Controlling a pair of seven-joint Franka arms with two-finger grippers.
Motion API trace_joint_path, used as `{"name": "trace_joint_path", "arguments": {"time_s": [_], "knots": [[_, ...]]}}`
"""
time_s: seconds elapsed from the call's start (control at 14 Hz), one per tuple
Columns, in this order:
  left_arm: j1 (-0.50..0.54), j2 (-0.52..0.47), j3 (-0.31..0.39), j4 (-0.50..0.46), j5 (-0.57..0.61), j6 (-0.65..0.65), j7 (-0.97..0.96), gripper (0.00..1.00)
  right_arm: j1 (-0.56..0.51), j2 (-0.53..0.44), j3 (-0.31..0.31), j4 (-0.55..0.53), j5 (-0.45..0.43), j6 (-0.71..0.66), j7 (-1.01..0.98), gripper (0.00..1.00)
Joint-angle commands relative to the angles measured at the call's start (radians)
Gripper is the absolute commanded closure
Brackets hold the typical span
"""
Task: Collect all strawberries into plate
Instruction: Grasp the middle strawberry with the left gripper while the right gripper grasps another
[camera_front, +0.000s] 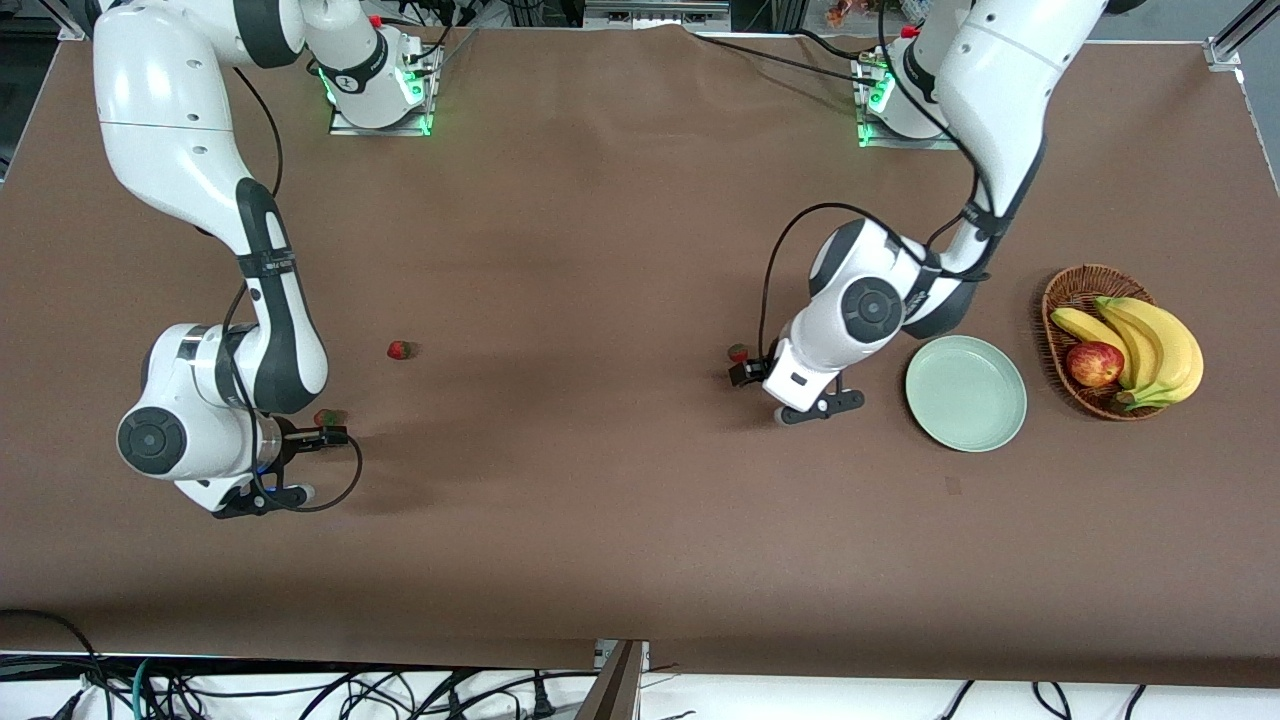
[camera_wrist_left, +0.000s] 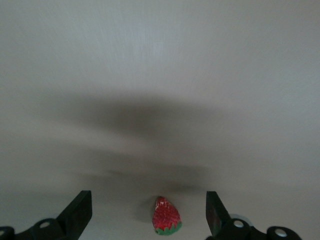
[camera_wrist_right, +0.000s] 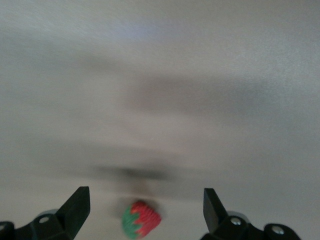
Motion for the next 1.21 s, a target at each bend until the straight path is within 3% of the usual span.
{"name": "trace_joint_path", "arguments": {"time_s": [0.0, 0.21, 0.43, 0.64, 0.71, 0.78, 0.93, 1.14], "knots": [[-0.046, 0.015, 0.012, -0.004, 0.009, 0.028, -0.095, 0.0, 0.003, -0.108, 0.006, -0.219, 0.008, 0.148, -0.048, 0.0], [-0.114, 0.015, 0.016, -0.022, 0.025, 0.028, -0.179, 0.0, 0.003, -0.127, 0.008, -0.26, 0.008, 0.161, -0.048, 0.0], [-0.108, 0.016, 0.02, -0.032, 0.143, 0.026, -0.192, 0.0, 0.003, -0.142, 0.008, -0.293, 0.009, 0.162, -0.05, 0.0], [-0.109, 0.018, 0.02, -0.039, 0.146, 0.028, -0.193, 0.01, 0.003, -0.144, 0.009, -0.298, 0.009, 0.164, -0.05, 0.0], [-0.109, 0.019, 0.021, -0.039, 0.147, 0.026, -0.193, 0.1, 0.003, -0.144, 0.009, -0.304, 0.009, 0.164, -0.05, 0.0], [-0.111, 0.019, 0.02, -0.039, 0.147, 0.026, -0.193, 0.25, 0.003, -0.144, 0.011, -0.304, 0.009, 0.165, -0.049, 0.03], [-0.112, 0.022, 0.02, -0.039, 0.147, 0.026, -0.195, 0.53, 0.003, -0.144, 0.011, -0.304, 0.009, 0.165, -0.05, 0.27], [-0.114, 0.013, 0.02, -0.039, 0.147, 0.018, -0.209, 0.76, 0.003, -0.144, 0.011, -0.304, 0.011, 0.165, -0.048, 0.55]]}}
